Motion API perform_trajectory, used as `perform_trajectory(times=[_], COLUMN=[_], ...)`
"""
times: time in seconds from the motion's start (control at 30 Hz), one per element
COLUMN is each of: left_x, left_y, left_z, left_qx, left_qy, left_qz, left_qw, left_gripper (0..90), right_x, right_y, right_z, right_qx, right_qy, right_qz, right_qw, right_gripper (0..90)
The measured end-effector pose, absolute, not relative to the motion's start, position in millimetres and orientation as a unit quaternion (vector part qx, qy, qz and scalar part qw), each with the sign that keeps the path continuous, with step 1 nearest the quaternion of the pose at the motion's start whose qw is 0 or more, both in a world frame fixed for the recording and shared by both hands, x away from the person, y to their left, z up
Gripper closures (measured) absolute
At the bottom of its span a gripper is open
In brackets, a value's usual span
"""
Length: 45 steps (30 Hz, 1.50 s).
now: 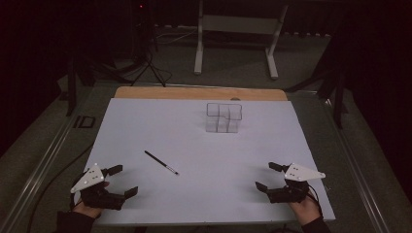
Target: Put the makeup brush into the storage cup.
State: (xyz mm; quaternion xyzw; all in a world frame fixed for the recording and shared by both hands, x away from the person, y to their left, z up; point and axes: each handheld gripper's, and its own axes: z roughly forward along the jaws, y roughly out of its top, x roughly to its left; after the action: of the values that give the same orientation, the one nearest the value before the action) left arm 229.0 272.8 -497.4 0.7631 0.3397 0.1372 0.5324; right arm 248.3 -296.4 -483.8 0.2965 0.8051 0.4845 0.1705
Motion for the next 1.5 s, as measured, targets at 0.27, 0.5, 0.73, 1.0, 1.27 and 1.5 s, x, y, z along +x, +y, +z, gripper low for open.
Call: perform_trajectory(times=[0.27,0.5,0.73,1.0,1.27,1.5], left_x=[228.8,227.6,230.5,239.8,257.7,279.8], left_y=[276.2,278.2,279.2,276.3,269.8,270.7], left_z=[-497.6,-486.6,-469.9,-463.5,-454.0,-450.5], left_qx=[0.764,0.761,0.785,0.811,0.837,0.855], left_qy=[0.341,0.355,0.334,0.299,0.277,0.264], left_qz=[0.134,0.110,0.098,0.112,0.106,0.096], left_qw=[0.531,0.532,0.512,0.490,0.459,0.437], left_gripper=[1.0,1.0,0.9,0.9,1.0,1.0], right_x=[247.1,247.1,247.3,247.6,247.6,247.5], right_y=[-297.3,-298.2,-296.0,-294.2,-293.7,-292.8], right_z=[-483.0,-482.5,-480.8,-479.6,-479.0,-478.7], right_qx=[0.297,0.298,0.296,0.287,0.288,0.285], right_qy=[0.804,0.804,0.802,0.798,0.797,0.798], right_qz=[0.485,0.483,0.486,0.500,0.503,0.503], right_qw=[0.172,0.178,0.180,0.174,0.172,0.172], right_gripper=[13.4,13.4,13.4,13.4,13.4,13.4])
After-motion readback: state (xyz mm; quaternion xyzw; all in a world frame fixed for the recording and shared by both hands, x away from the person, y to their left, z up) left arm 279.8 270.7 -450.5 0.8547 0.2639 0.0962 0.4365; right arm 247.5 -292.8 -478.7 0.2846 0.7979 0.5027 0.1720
